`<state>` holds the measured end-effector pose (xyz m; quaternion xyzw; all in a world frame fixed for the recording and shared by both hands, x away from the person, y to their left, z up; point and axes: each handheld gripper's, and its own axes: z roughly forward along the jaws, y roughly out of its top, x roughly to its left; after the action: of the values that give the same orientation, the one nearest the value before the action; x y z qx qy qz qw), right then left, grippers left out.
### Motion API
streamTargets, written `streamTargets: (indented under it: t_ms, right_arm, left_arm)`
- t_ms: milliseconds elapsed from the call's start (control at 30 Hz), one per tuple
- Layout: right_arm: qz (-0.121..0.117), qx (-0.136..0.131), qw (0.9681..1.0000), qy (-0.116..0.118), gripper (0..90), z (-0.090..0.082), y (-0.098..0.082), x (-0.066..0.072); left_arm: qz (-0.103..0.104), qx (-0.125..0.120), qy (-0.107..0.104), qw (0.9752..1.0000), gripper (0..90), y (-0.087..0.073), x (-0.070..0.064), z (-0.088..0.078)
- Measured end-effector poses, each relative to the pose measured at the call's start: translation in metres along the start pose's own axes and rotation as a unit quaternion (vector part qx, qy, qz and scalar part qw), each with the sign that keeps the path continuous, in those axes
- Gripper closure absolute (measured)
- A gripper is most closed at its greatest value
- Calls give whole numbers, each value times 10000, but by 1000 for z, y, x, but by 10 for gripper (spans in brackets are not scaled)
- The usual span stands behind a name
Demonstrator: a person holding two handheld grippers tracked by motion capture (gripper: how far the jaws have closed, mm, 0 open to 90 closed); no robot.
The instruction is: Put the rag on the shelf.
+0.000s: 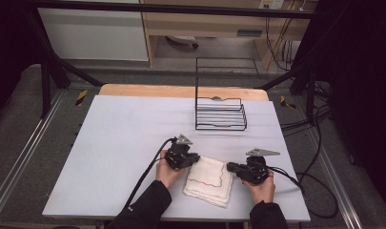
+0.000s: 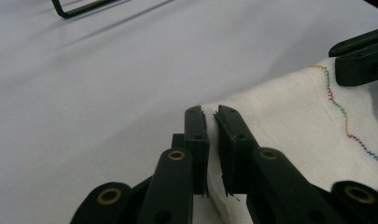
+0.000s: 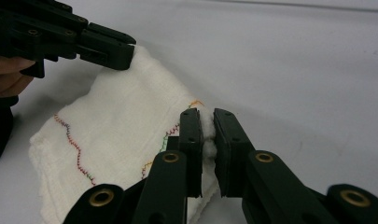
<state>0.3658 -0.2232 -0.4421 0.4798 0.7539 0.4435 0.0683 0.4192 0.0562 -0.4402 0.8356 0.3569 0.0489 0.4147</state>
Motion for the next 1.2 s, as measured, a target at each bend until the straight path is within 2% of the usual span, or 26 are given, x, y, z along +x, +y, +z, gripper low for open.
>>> streamTargets:
  t_ms: [67,367,767,1200]
  right_arm:
    - [-44,-46,10000,-19,825,-2,1,3]
    - [-221,-256,9994,13,827,-8,4,12]
    - [-374,-541,9978,-7,827,-17,8,21]
    - [-543,-843,9950,3,828,-31,15,31]
  left_arm:
    - [-56,-100,-37,9999,824,-1,0,-3]
    - [-41,-384,-122,9992,825,-5,-1,-19]
    - [67,-716,-65,9974,826,-5,-10,-40]
    - [82,-1116,-147,9936,827,-4,-18,-60]
